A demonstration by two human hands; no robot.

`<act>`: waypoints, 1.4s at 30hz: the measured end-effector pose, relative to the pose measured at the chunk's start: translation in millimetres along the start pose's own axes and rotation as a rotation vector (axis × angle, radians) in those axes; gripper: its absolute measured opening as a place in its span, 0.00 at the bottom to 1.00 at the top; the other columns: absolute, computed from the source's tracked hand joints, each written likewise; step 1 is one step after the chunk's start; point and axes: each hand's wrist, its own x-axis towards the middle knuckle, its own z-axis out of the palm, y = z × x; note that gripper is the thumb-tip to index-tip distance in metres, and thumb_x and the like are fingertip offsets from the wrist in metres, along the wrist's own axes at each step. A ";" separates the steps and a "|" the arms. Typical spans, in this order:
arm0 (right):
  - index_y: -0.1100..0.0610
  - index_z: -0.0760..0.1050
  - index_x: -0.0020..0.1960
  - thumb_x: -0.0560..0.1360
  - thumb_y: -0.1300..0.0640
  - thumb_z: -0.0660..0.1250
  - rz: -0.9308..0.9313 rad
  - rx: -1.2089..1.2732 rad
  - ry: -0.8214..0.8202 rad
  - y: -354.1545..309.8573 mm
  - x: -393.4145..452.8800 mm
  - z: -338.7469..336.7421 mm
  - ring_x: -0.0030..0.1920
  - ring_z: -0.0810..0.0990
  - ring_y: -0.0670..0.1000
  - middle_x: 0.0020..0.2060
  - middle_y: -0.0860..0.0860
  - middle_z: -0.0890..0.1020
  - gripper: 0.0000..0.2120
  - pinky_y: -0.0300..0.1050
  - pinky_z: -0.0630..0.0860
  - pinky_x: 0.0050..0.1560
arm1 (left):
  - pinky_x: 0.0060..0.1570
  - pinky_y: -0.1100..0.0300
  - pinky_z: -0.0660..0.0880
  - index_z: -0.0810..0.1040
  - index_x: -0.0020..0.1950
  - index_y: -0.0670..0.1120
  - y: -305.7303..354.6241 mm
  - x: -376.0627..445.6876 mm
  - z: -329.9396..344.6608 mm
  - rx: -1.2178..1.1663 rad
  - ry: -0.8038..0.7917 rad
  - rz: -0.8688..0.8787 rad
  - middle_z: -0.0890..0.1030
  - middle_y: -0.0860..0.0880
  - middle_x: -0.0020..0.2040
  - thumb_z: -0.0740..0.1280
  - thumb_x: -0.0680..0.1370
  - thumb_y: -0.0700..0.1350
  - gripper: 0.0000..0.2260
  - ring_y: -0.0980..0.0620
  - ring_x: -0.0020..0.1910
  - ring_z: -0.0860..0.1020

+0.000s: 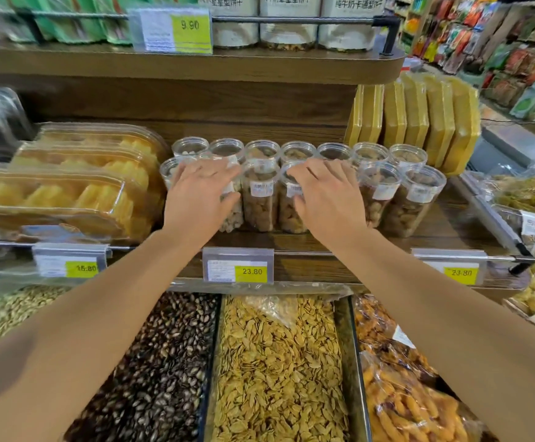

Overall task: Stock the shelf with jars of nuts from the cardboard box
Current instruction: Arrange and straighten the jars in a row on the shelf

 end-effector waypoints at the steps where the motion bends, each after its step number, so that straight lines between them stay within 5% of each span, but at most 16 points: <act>1: 0.52 0.75 0.63 0.75 0.58 0.67 0.000 -0.016 -0.011 -0.7 1.7 2.6 0.60 0.74 0.58 0.57 0.52 0.78 0.16 0.55 0.66 0.65 | 0.70 0.41 0.62 0.74 0.69 0.53 -1.6 -0.5 1.5 -0.008 0.015 0.004 0.77 0.49 0.67 0.68 0.77 0.50 0.20 0.46 0.68 0.71; 8: 0.52 0.75 0.64 0.76 0.58 0.67 0.000 -0.022 -0.038 0.8 4.5 6.9 0.60 0.72 0.59 0.58 0.51 0.78 0.16 0.55 0.68 0.63 | 0.72 0.42 0.55 0.78 0.65 0.53 -0.4 -2.6 18.0 -0.027 0.175 -0.024 0.79 0.50 0.64 0.69 0.76 0.47 0.17 0.45 0.67 0.72; 15: 0.54 0.71 0.67 0.76 0.54 0.63 -0.005 0.028 -0.071 -17.7 6.2 0.6 0.65 0.70 0.59 0.64 0.52 0.75 0.20 0.56 0.64 0.68 | 0.74 0.39 0.49 0.68 0.73 0.52 -7.5 -13.4 1.1 0.007 0.097 -0.025 0.70 0.49 0.73 0.63 0.78 0.54 0.23 0.47 0.74 0.64; 22: 0.53 0.73 0.65 0.77 0.57 0.64 -0.046 0.091 -0.079 -50.0 18.7 7.1 0.62 0.71 0.58 0.61 0.51 0.75 0.17 0.54 0.69 0.63 | 0.73 0.46 0.60 0.72 0.70 0.48 -38.6 -24.9 -9.4 -0.040 0.096 -0.001 0.72 0.44 0.70 0.67 0.77 0.45 0.21 0.44 0.72 0.66; 28: 0.53 0.74 0.65 0.78 0.56 0.63 -0.037 0.092 -0.102 -49.5 28.8 12.4 0.60 0.71 0.58 0.60 0.51 0.77 0.15 0.54 0.70 0.60 | 0.70 0.46 0.58 0.79 0.62 0.47 -35.8 -17.1 3.3 -0.102 0.185 -0.008 0.79 0.46 0.61 0.72 0.72 0.43 0.18 0.45 0.64 0.73; 33: 0.53 0.75 0.62 0.77 0.57 0.65 -0.034 0.093 -0.081 -49.3 28.4 17.1 0.59 0.72 0.57 0.58 0.51 0.77 0.13 0.54 0.71 0.59 | 0.70 0.39 0.58 0.79 0.60 0.47 -32.8 -15.0 7.4 -0.121 0.197 -0.049 0.79 0.47 0.60 0.73 0.72 0.52 0.19 0.45 0.65 0.73; 42: 0.52 0.75 0.63 0.78 0.57 0.64 -0.039 0.102 -0.093 -48.7 29.4 13.3 0.59 0.71 0.56 0.58 0.50 0.77 0.14 0.52 0.71 0.58 | 0.69 0.35 0.59 0.81 0.60 0.47 -35.5 -12.6 6.4 -0.212 0.190 -0.064 0.77 0.45 0.65 0.73 0.73 0.43 0.16 0.44 0.67 0.72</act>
